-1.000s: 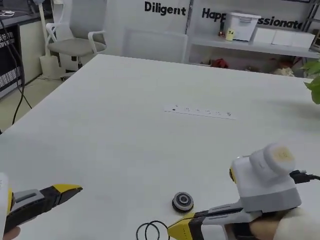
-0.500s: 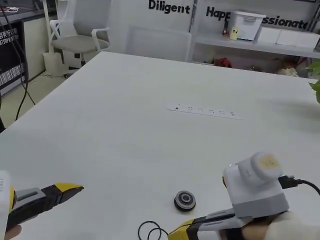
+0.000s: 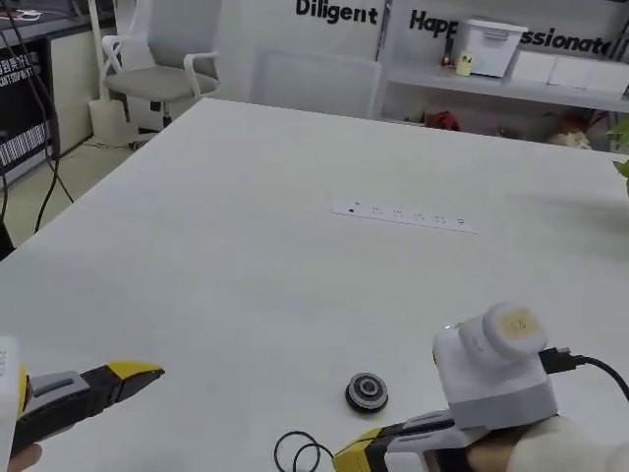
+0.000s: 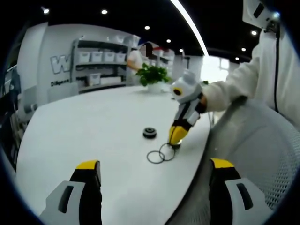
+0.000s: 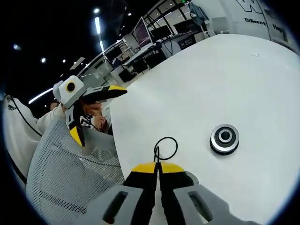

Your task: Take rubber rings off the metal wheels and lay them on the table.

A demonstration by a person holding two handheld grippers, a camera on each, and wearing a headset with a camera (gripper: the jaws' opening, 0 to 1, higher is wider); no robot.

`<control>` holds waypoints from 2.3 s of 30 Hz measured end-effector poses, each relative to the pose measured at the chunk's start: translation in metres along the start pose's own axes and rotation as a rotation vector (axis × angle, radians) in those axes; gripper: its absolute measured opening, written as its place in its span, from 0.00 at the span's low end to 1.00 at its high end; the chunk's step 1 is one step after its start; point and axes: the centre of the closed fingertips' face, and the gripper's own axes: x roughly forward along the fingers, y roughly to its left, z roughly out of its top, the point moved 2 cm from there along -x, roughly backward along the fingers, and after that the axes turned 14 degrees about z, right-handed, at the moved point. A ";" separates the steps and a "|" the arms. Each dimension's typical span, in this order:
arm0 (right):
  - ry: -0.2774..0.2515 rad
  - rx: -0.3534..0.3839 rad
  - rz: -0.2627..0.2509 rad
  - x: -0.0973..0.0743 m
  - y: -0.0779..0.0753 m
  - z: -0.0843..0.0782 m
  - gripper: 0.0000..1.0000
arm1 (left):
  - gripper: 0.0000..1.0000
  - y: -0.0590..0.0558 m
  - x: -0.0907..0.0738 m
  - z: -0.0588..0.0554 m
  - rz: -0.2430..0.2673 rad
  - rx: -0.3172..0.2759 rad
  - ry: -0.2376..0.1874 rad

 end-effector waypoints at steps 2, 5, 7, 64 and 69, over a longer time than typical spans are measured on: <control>0.000 -0.006 -0.013 0.000 -0.002 0.000 0.00 | 0.97 0.001 0.000 0.000 0.003 -0.002 -0.001; 0.003 -0.006 -0.016 0.000 -0.003 0.000 0.00 | 0.97 0.000 0.000 0.000 0.003 -0.004 0.000; 0.006 -0.008 -0.015 0.001 -0.002 0.000 0.00 | 0.97 0.000 0.001 -0.001 0.001 -0.003 0.003; -0.038 -0.120 -0.119 -0.055 0.009 0.014 0.24 | 0.97 -0.003 -0.003 0.009 -0.011 0.039 -0.001; -0.087 -0.111 -0.119 -0.070 0.014 0.017 0.25 | 0.98 -0.006 -0.007 0.014 -0.009 0.044 -0.006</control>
